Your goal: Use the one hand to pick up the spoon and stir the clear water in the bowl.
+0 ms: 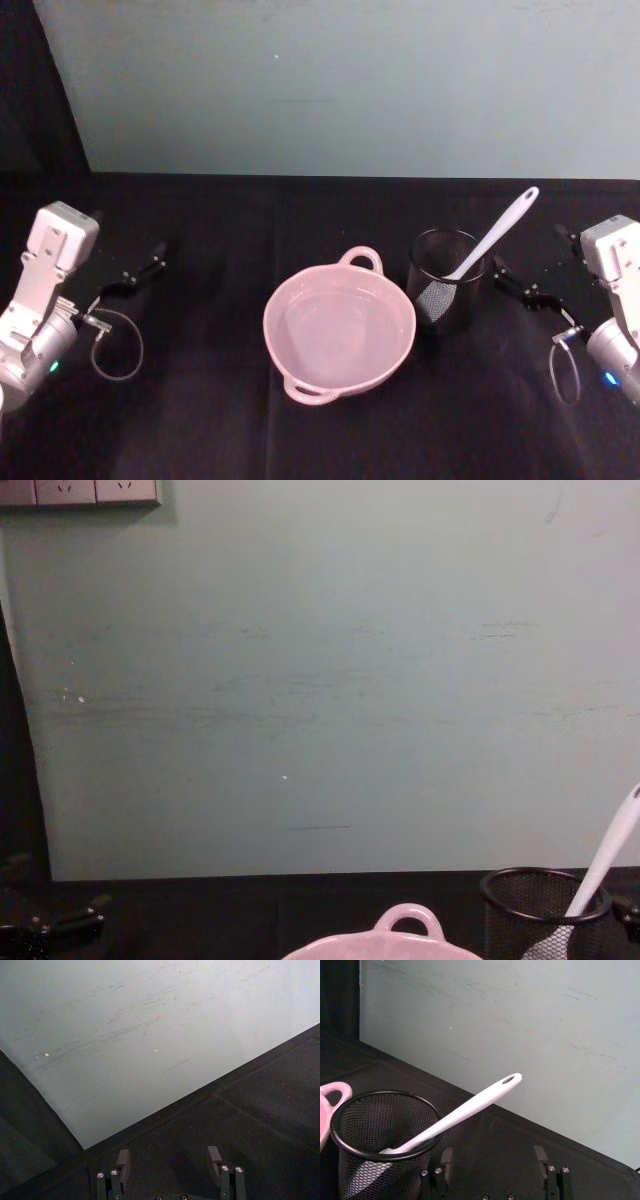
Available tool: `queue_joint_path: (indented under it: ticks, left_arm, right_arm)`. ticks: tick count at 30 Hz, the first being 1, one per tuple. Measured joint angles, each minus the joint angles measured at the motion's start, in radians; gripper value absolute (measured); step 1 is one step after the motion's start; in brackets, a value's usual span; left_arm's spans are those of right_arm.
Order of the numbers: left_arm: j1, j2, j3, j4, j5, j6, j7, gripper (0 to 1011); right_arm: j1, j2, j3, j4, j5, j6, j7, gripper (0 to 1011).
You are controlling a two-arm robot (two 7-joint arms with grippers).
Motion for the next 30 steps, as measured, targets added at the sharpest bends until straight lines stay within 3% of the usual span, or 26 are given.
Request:
queue_joint_path:
  ticks: [30]
  left_arm:
    - [0.0, 0.0, 0.0, 0.0, 0.0, 0.0, 0.0, 1005]
  right_arm:
    - [0.0, 0.0, 0.0, 0.0, 0.0, 0.0, 0.0, 1003]
